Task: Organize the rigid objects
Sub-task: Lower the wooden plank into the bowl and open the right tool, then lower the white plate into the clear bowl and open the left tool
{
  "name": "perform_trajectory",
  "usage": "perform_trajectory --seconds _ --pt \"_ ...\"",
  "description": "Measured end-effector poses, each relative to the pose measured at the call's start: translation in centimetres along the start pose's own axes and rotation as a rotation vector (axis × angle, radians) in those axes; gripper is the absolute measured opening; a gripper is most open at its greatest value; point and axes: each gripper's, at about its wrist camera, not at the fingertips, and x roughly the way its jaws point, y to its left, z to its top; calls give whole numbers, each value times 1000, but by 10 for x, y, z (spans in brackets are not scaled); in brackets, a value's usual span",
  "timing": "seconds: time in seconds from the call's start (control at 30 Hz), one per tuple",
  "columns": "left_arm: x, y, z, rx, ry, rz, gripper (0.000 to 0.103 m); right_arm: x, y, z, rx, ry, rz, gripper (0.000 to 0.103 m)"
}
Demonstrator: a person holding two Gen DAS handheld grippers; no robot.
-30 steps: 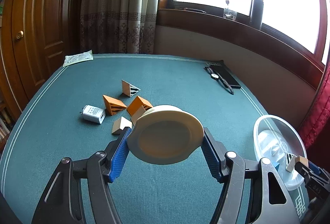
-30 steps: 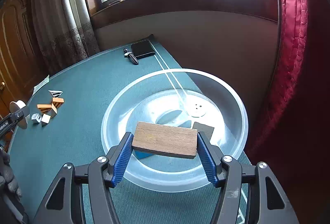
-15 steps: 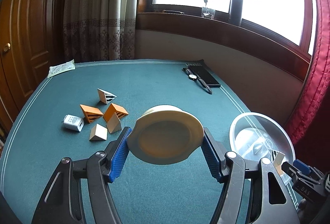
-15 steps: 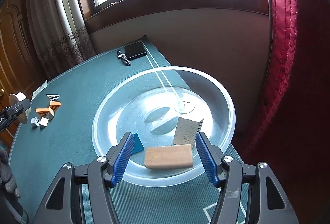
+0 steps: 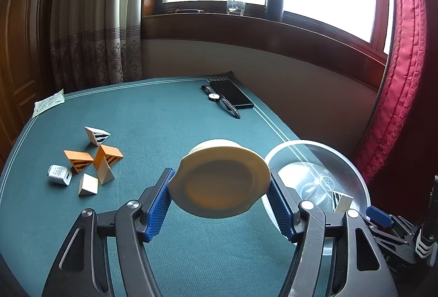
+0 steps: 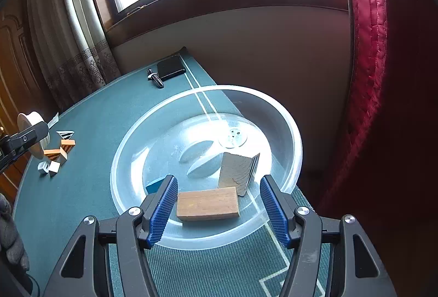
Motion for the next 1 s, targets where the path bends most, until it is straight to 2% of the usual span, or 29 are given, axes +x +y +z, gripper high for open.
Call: perform_trajectory --seconds 0.23,0.4,0.67,1.0 --pt "17 -19 4 22 21 -109 67 0 -6 0 12 -14 -3 68" --pt "28 -41 6 55 37 -156 67 1 -5 -1 -4 -24 -10 68" --pt "41 -70 8 113 48 -204 67 1 -7 0 -4 -33 -12 68" --pt "48 -83 9 150 54 -239 68 2 -7 0 -7 -34 -15 68"
